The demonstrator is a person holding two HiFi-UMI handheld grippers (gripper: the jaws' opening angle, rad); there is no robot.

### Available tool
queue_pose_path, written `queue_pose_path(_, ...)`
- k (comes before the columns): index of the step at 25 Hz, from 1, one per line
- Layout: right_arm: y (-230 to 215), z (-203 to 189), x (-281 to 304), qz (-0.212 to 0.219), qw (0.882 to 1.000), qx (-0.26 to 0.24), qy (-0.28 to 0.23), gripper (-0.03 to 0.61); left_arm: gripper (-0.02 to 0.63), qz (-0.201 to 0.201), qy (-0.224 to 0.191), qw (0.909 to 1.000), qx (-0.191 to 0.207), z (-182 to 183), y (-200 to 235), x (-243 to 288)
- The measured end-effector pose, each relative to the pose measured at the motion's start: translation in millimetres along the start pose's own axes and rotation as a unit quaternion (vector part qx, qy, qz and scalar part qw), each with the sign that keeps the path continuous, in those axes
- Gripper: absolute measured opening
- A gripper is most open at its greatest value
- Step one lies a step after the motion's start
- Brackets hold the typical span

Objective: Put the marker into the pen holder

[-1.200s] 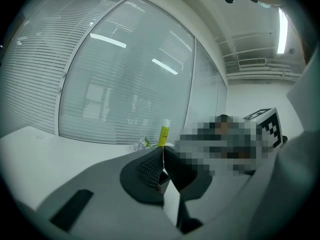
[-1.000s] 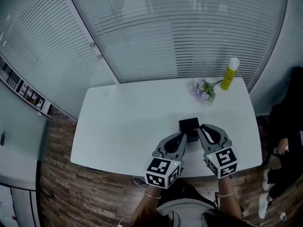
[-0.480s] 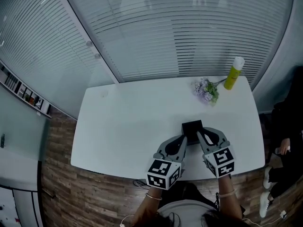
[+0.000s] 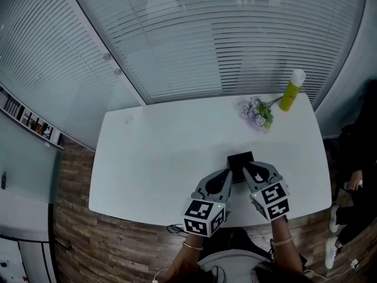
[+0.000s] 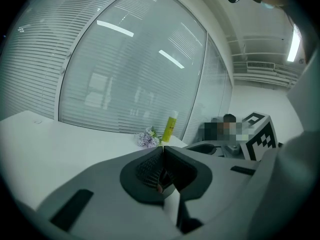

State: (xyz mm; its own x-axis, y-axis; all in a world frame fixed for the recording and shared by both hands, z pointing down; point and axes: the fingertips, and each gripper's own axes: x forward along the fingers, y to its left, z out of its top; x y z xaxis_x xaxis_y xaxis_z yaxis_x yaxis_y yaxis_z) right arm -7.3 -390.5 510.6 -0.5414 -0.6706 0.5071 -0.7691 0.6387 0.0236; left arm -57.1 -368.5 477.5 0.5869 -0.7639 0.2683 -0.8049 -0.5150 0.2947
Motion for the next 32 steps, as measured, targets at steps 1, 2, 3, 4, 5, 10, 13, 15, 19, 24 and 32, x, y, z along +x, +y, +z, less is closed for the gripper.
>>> queue_pose_path(1, 0, -2, 1, 0.001, 1.000, -0.001, 0.005, 0.069, 0.021, 0.001, 0.000, 1.0000, -0.001, 0, 1, 1)
queue_pose_path(2, 1, -3, 3, 0.002, 1.000, -0.001, 0.010, 0.069, 0.021, 0.001, 0.000, 1.0000, -0.002, -1, 2, 1)
queue_pose_path(3, 1, -4, 4, 0.003, 1.000, -0.002, 0.015, 0.069, 0.021, 0.002, 0.000, 1.0000, -0.004, -1, 3, 2)
queue_pose_path(4, 1, -5, 5, 0.003, 1.000, -0.003, 0.020, 0.069, 0.021, 0.003, 0.000, 1.0000, -0.005, -2, 5, 3)
queue_pose_path(5, 2, -6, 6, 0.004, 1.000, -0.003, 0.024, 0.069, 0.021, 0.004, 0.000, 1.0000, -0.007, -2, 6, 3)
queue_pose_path(10, 2, -8, 8, 0.002, 0.999, -0.004, 0.038, 0.069, 0.021, 0.000, 0.002, 1.0000, -0.009, -2, 6, 4)
queue_pose_path(13, 1, -8, 8, 0.001, 0.999, -0.008, 0.043, 0.070, 0.021, -0.004, 0.004, 0.9999, -0.009, -3, 5, 5)
queue_pose_path(15, 1, -8, 7, 0.000, 0.999, -0.008, 0.046, 0.071, 0.021, -0.006, 0.005, 0.9999, -0.010, -3, 4, 6)
queue_pose_path(19, -1, -10, 5, -0.003, 0.999, -0.010, 0.049, 0.071, 0.021, -0.009, 0.006, 0.9999, -0.010, -3, 3, 8)
queue_pose_path(24, -5, -13, 1, -0.010, 0.998, -0.012, 0.053, 0.072, 0.021, -0.014, 0.008, 0.9998, -0.009, -5, -3, 10)
queue_pose_path(32, -10, -20, -5, -0.021, 0.998, -0.014, 0.058, 0.077, 0.021, -0.023, 0.014, 0.9996, -0.005, -9, -12, 12)
